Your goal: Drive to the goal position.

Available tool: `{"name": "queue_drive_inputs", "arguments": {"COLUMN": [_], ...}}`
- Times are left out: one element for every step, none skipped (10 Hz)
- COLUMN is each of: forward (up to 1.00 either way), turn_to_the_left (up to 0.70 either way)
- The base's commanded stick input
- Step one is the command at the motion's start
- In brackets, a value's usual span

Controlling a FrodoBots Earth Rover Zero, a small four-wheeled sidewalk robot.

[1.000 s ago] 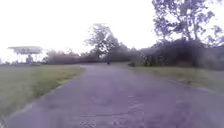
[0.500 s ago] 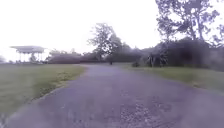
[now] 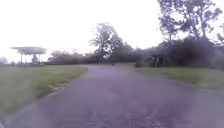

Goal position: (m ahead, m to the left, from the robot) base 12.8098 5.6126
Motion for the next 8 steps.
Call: {"name": "queue_drive_inputs", "arguments": {"forward": [0.70, 0.70, 0.70, 0.70, 0.70, 0.70, 0.70, 0.70], "turn_to_the_left": [0.00, 0.00, 0.00, 0.00, 0.00, 0.00, 0.00, 0.00]}}
